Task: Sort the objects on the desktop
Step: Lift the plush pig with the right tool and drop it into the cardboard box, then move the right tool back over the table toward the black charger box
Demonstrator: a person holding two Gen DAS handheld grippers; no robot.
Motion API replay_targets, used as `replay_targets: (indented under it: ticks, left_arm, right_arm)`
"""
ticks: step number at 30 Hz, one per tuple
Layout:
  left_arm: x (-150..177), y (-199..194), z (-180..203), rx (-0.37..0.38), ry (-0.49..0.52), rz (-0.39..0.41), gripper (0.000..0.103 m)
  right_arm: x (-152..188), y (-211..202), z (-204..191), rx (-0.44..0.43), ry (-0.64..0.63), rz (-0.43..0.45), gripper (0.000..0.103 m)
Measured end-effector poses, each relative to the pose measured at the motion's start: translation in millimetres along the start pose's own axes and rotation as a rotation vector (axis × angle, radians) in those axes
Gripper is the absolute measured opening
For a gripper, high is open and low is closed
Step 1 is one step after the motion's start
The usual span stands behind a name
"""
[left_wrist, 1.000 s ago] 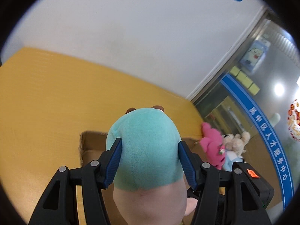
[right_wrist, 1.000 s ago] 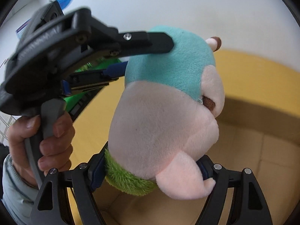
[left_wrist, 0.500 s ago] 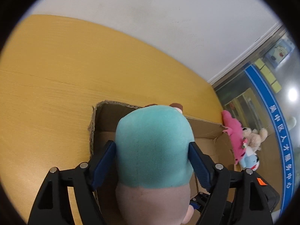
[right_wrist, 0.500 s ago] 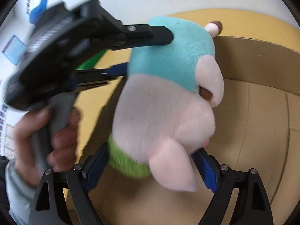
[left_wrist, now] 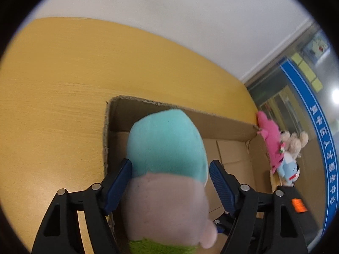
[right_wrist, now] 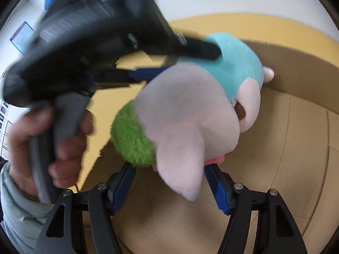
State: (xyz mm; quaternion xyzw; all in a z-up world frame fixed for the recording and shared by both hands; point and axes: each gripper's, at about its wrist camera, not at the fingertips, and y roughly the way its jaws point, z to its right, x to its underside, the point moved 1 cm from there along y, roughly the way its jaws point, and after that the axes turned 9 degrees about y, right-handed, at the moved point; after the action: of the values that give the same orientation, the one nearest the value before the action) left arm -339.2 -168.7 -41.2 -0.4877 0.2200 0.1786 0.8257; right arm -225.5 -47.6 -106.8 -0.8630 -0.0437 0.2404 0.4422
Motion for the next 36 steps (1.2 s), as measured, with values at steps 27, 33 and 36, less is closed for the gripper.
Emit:
replay_targets:
  ticks: [27,33,36]
  left_arm:
    - [192.5,-190.2,231.1,-0.180,0.355,0.456,0.081]
    - [218.4,-186.3,240.8,-0.205,0.286,0.444,0.081]
    - [228.8,-189.3,245.5,-0.198,0.278,0.431,0.081]
  right_arm:
    - [131.5,-283.6,-16.1,0.446,-0.066,0.546,0.103]
    - [151.0,-282.2,2.8,0.439,-0.044,0.568,0.103]
    - [154.2,-277.9,8.5,0.441,-0.052,0.578,0.103]
